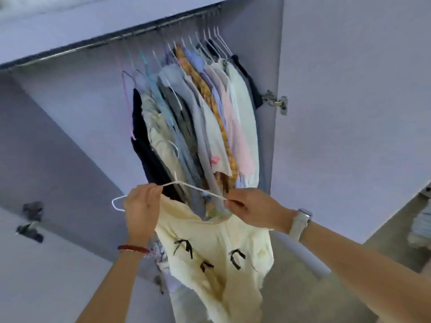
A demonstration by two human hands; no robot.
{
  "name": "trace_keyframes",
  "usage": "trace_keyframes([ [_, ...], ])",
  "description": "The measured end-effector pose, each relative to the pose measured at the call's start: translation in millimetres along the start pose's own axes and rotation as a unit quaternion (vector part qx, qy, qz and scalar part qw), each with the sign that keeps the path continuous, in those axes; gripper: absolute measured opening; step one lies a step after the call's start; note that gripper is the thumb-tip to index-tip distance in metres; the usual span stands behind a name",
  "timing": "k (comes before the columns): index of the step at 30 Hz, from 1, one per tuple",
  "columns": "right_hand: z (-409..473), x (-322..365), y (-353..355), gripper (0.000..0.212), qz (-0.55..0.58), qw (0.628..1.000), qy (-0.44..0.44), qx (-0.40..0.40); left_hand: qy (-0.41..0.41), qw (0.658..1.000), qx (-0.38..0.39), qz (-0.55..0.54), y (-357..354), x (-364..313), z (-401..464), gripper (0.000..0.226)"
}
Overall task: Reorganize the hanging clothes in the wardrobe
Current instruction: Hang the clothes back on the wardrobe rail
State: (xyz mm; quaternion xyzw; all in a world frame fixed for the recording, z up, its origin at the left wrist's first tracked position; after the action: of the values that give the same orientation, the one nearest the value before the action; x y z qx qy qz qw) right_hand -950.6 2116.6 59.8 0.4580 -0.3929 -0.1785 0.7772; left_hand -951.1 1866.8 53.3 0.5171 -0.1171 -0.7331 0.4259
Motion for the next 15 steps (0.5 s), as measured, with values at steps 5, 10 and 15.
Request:
trace_keyframes([
  [5, 81, 66, -46, 0.026, 0.081, 0.993, 0.065, 0.053, 0.082, 0.99, -0.102, 0.061, 63, 60, 19, 0.038],
  [10, 144, 110, -80, 0.023, 0.161, 0.984, 0.042, 0.059, 0.089, 0.977, -0.191, 0.017, 114, 83, 46, 0.037],
  [15, 215, 147, -85, 0.022, 0.23, 0.973, -0.008, -0.013, 0.041, 0.966, -0.254, -0.013, 149, 73, 81, 0.037],
])
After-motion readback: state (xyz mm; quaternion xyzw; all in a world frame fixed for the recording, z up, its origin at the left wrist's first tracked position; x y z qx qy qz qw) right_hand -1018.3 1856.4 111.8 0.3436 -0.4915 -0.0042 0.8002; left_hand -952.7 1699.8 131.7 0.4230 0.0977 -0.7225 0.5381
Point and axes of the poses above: each hand's wrist, its own z-axis towards the middle knuckle, its own y-axis out of the back of the hand, x = y × z, the point moved 4 cm from there along z, towards the middle knuckle, and after that the axes turned 6 degrees about -z, right-handed, at the moved point
